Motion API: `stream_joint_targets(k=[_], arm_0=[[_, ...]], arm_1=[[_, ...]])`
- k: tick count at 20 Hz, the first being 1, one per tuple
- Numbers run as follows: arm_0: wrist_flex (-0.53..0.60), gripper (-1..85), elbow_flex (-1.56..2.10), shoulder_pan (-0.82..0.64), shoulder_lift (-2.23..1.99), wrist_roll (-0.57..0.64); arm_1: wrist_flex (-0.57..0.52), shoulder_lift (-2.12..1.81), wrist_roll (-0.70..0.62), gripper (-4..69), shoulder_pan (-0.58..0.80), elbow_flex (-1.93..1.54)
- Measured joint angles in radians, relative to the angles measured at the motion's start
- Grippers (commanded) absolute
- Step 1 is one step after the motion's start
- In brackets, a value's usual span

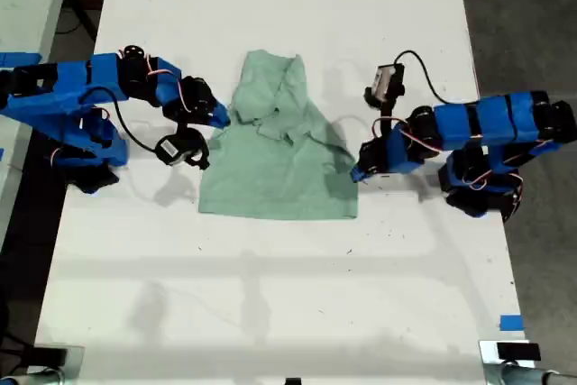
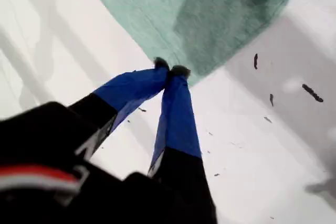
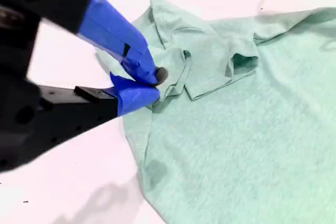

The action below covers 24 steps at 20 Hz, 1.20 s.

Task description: Fold t shirt

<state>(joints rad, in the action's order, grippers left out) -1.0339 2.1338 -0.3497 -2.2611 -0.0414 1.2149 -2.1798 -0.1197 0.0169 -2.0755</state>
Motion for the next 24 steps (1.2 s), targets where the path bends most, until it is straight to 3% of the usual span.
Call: stream_joint_targets(k=[1, 3, 7, 8, 9, 12, 14, 18, 24], arm_0=[[0.000, -0.2, 0.000, 0.000, -0.006, 0.000], [0.000, -0.2, 0.000, 0.002, -0.014, 0.000], [0.000, -0.2, 0.000, 0.002, -0.014, 0.000], [0.000, -0.2, 0.000, 0.002, -0.014, 0.000], [0.000, -0.2, 0.000, 0.002, -0.014, 0.000], [0.000, -0.2, 0.000, 0.002, -0.014, 0.000], [0.000, -0.2, 0.000, 0.002, -0.014, 0.000], [0.000, -0.2, 0.000, 0.002, -0.014, 0.000], [0.000, -0.2, 0.000, 0.002, -0.026, 0.000]], arm_1=[[-0.034, 0.029, -0.005, 23.8, 0.000, -0.014], [-0.126, 0.083, -0.009, 27.1, 0.020, -0.100], [-0.385, 0.195, -0.008, 24.8, 0.081, -0.295], [-0.431, 0.213, -0.009, 17.3, 0.084, -0.295], [-0.471, 0.261, -0.009, 2.2, 0.084, -0.291], [-0.502, 0.353, -0.008, 2.2, 0.086, -0.233], [-0.431, 0.330, 0.002, 2.2, 0.086, -0.170], [-0.143, 0.121, -0.023, 2.2, 0.100, -0.081], [0.179, 0.456, -0.176, 2.2, 0.106, 0.661]])
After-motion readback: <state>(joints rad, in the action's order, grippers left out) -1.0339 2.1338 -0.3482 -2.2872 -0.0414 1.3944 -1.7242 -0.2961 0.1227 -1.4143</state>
